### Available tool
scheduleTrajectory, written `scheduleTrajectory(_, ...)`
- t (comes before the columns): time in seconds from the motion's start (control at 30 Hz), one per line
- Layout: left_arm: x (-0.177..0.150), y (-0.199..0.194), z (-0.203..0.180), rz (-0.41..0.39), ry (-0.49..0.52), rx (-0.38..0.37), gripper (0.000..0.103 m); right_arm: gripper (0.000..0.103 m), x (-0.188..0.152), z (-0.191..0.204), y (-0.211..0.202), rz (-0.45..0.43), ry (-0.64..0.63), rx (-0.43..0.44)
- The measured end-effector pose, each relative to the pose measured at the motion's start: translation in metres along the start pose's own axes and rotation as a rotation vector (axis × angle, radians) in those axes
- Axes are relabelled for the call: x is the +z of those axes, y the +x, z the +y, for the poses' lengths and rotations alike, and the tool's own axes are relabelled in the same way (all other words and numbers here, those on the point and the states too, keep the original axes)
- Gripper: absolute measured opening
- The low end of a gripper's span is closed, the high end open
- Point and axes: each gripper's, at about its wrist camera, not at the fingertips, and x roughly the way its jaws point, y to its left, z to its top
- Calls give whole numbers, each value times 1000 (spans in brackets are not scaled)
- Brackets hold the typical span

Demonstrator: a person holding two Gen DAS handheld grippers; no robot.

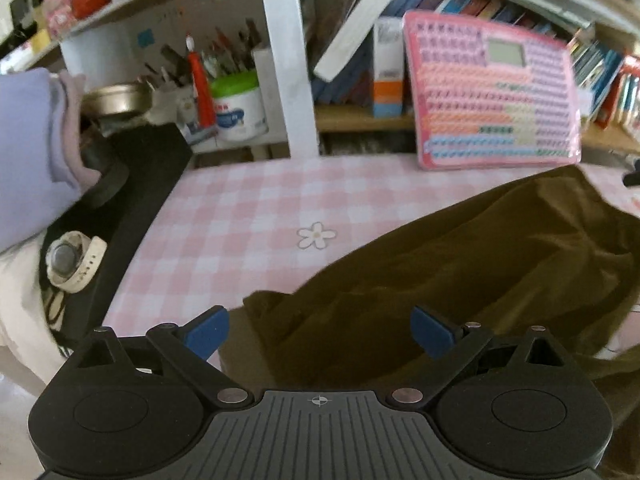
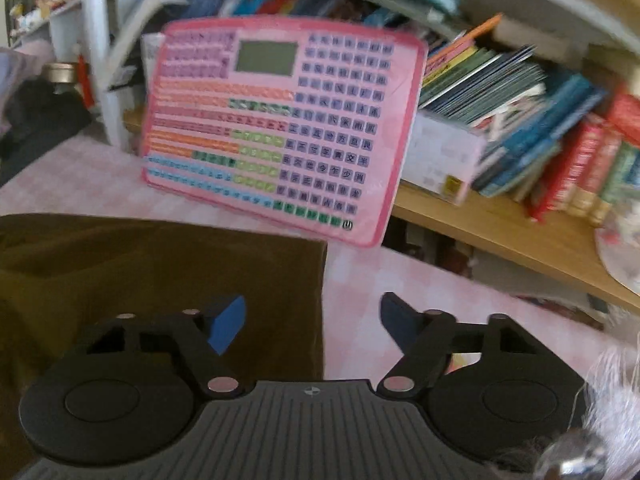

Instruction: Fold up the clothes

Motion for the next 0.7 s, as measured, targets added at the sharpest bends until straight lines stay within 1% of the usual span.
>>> scheduleTrajectory(0.03,3,5,2,9,7,-4,98,66,6,-5,14,9,11,6)
scheduleTrajectory(0.07,7,11,4,17,14,-9,95,64,11,-10,28,18,23,13)
scheduleTrajectory(0.13,12,19,7,22,30,-6,89,56,19,-18,50,34,60,25)
scheduleTrajectory(0.17,14,22,9,21,38,4,81,55,21,-21,61,42,73,29)
scheduleTrajectory(0.2,16,25,10,20,46,15,76,55,24,-22,70,49,72,30)
scheduleTrajectory(0.23,18,29,12,24,48,18,68,54,25,-22,77,56,61,30)
scheduleTrajectory(0.27,19,34,13,32,49,10,65,54,26,-22,83,63,51,32)
scheduleTrajectory(0.4,23,51,11,80,98,-69,65,54,27,-23,100,96,23,67)
scheduleTrajectory(0.5,23,63,5,125,143,-109,65,52,27,-23,103,93,8,84)
scheduleTrajectory(0.57,22,73,4,143,145,-94,66,47,28,-23,103,90,5,87)
scheduleTrajectory(0.6,22,78,5,152,138,-86,68,38,29,-22,103,89,2,91)
scheduleTrajectory(0.63,23,81,7,152,121,-88,69,23,30,-21,103,91,3,95)
scheduleTrajectory(0.67,24,83,9,150,100,-92,66,19,31,-20,103,93,3,99)
scheduleTrajectory(0.7,24,83,10,148,95,-115,62,16,32,-18,103,95,4,100)
